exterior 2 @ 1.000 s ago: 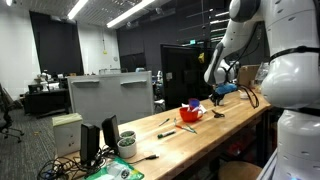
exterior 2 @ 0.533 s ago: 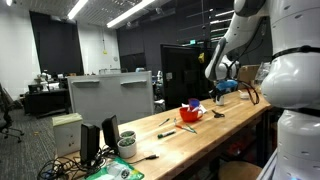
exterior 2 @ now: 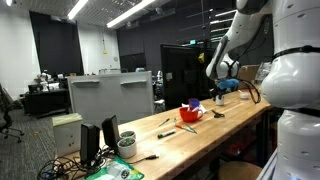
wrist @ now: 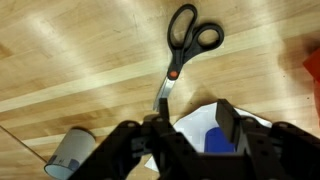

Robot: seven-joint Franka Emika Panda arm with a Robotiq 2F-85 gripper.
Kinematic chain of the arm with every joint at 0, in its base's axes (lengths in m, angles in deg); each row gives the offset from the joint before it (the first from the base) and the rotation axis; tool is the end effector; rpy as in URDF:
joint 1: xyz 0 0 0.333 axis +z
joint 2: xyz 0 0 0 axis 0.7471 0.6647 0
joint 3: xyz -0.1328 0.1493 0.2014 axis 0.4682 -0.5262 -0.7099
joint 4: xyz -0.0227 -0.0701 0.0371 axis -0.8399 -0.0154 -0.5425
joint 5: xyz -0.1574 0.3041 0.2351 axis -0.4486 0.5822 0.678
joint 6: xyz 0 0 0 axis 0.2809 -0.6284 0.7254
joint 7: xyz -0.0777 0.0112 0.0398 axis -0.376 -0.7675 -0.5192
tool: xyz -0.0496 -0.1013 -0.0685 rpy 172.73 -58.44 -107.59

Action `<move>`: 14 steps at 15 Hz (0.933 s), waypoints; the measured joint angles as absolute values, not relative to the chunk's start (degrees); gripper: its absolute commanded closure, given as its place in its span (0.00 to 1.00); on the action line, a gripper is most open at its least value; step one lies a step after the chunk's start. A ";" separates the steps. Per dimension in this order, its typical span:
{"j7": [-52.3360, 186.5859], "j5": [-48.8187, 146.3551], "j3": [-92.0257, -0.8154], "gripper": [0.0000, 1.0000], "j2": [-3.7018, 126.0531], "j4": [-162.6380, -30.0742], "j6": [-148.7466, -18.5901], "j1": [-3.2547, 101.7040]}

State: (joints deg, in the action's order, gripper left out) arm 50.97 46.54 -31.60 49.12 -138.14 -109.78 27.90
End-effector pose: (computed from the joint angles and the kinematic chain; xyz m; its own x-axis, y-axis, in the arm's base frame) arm 0.4402 -0.3559 0.2718 0.8740 -0.3363 0.3507 -0.4090 -0.8989 0.1574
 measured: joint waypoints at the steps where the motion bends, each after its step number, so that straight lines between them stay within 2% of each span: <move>1: 50.95 46.54 -31.60 0.47 49.12 -138.14 -109.78 27.90; 2: 50.93 46.54 -31.60 0.22 49.12 -138.14 -109.78 27.90; 4: 50.95 46.54 -31.60 0.17 49.15 -138.12 -109.78 27.91; 7: 50.85 46.53 -31.89 0.01 49.42 -137.79 -109.76 28.30; 14: 50.24 46.06 -34.33 0.00 50.09 -134.76 -108.57 31.31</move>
State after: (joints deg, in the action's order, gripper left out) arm 50.24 46.06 -34.33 50.09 -134.76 -108.57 31.31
